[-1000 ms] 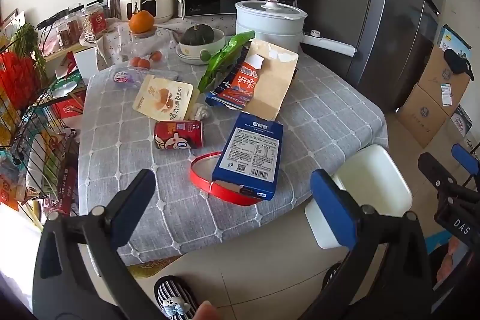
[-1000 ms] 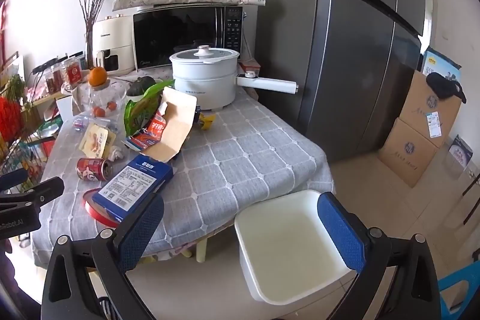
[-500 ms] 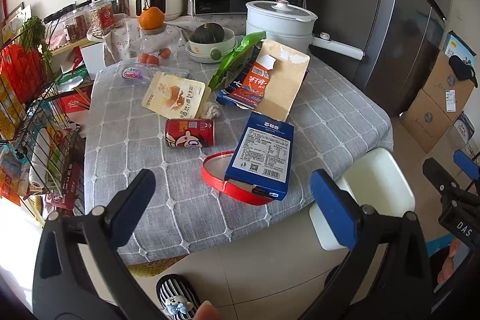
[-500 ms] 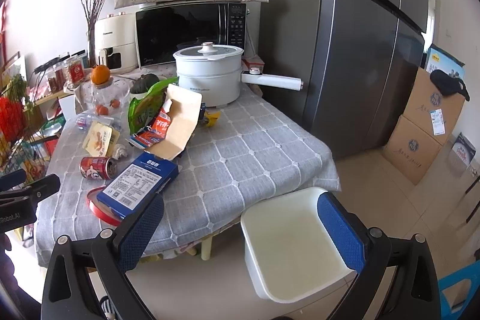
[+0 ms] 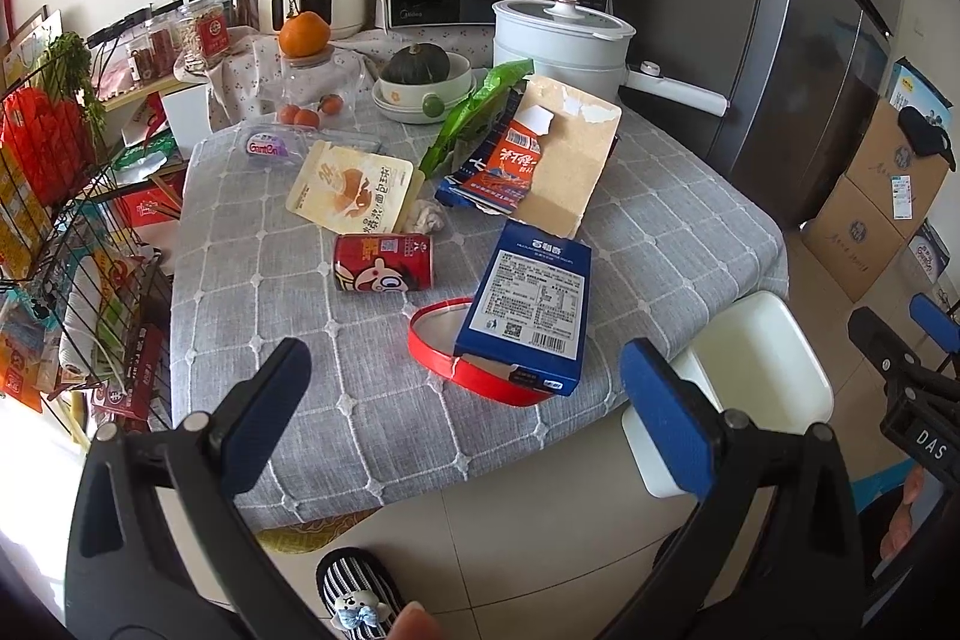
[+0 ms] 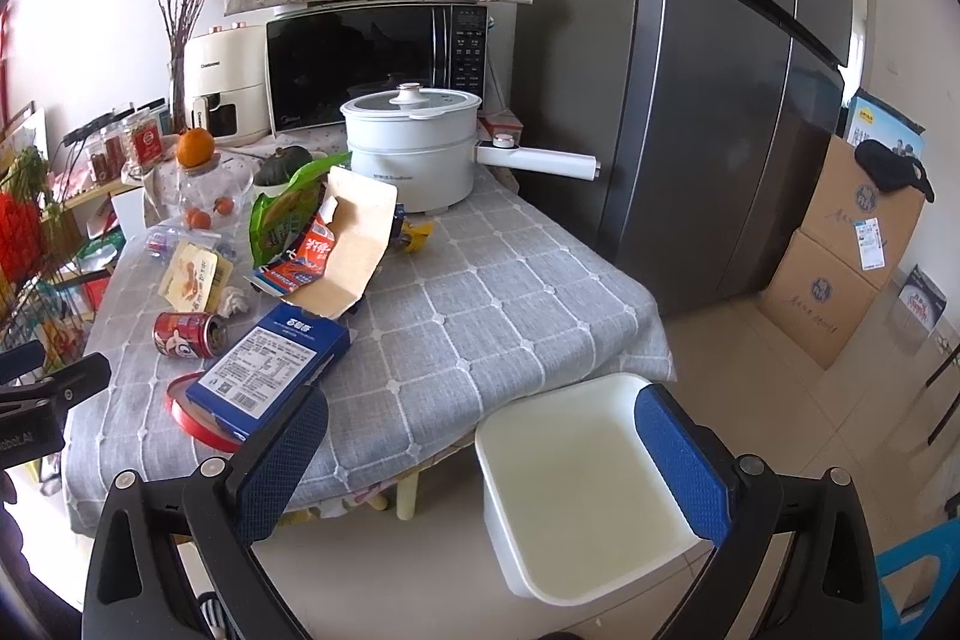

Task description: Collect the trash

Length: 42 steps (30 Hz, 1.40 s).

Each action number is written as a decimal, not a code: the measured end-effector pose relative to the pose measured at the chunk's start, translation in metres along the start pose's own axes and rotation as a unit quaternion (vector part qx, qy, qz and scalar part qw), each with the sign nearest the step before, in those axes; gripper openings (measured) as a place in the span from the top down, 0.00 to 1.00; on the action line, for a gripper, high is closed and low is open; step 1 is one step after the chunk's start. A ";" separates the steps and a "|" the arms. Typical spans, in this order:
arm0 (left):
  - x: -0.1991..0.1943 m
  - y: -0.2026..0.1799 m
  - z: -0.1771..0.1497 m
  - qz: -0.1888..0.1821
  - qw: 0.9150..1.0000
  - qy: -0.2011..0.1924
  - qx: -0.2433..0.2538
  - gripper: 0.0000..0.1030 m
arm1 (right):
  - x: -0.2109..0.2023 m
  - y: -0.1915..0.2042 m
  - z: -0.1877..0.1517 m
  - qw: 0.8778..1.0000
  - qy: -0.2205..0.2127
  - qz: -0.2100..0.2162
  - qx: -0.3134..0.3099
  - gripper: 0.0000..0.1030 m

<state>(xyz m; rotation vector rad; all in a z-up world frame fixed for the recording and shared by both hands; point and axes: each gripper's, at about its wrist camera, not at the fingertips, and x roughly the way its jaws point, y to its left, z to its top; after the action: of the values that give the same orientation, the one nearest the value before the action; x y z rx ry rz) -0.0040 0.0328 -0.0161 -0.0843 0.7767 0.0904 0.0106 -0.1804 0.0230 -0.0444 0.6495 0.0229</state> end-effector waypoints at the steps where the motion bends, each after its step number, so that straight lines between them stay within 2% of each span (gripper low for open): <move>1: 0.000 0.000 0.000 0.000 1.000 0.000 0.000 0.01 | 0.001 0.000 0.000 1.000 0.001 0.000 -0.001 0.00; 42: 0.002 0.000 -0.006 0.007 1.000 0.002 0.005 0.01 | 0.008 0.009 -0.005 1.000 0.016 0.003 -0.003 0.00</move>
<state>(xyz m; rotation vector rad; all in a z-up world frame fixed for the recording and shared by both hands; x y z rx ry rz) -0.0067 0.0322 -0.0220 -0.0690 0.7821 0.0995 0.0135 -0.1717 0.0138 -0.0484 0.6824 0.0308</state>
